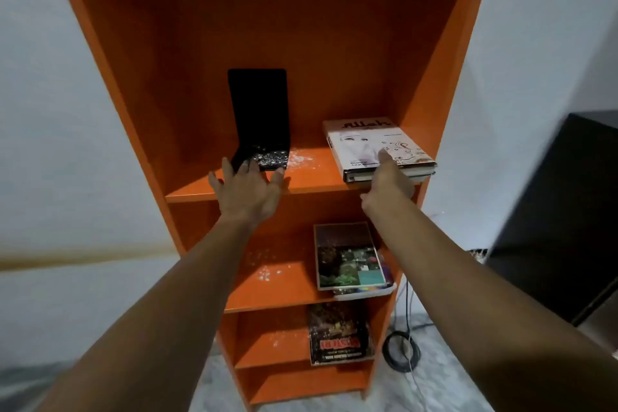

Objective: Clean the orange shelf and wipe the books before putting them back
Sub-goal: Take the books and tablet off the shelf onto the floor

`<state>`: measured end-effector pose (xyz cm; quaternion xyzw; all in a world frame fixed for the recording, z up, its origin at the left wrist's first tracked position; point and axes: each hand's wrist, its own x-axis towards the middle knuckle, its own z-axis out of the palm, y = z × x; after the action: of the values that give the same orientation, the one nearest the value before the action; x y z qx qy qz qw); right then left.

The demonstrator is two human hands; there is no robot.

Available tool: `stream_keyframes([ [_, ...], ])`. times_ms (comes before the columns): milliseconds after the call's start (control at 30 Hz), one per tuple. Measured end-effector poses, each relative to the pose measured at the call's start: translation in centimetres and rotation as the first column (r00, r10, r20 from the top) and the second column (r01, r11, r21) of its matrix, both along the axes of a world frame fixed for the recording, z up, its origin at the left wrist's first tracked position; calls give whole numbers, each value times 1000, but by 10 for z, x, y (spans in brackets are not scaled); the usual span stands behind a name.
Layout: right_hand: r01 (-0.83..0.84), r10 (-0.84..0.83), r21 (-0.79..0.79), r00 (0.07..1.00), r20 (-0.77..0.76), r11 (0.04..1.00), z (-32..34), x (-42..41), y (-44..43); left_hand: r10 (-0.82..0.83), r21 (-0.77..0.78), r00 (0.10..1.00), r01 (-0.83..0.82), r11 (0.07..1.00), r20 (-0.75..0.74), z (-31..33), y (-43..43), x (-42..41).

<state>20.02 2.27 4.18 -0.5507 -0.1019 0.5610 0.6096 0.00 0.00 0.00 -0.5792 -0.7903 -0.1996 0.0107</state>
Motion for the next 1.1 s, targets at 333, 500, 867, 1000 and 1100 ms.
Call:
stream_keyframes([
  [333,168,-169,-76,985,-11,983,10,-5,7,50,341,993,-11,940,-106,-16,-34,5],
  [500,118,-120,-32,988,-97,993,6,-2,-12,185,419,978,-210,883,100,-2,-33,7],
  [867,-25,69,194,972,-225,981,-16,-2,-34,82,192,411,-583,790,908,10,-37,2],
  [1000,4,62,233,959,-276,972,-20,-13,-58,-13,-12,-42,-542,840,999,17,-47,-15],
  [1100,18,58,249,954,-294,968,-25,-20,-85,-23,-31,-145,-361,932,989,20,-72,-25],
])
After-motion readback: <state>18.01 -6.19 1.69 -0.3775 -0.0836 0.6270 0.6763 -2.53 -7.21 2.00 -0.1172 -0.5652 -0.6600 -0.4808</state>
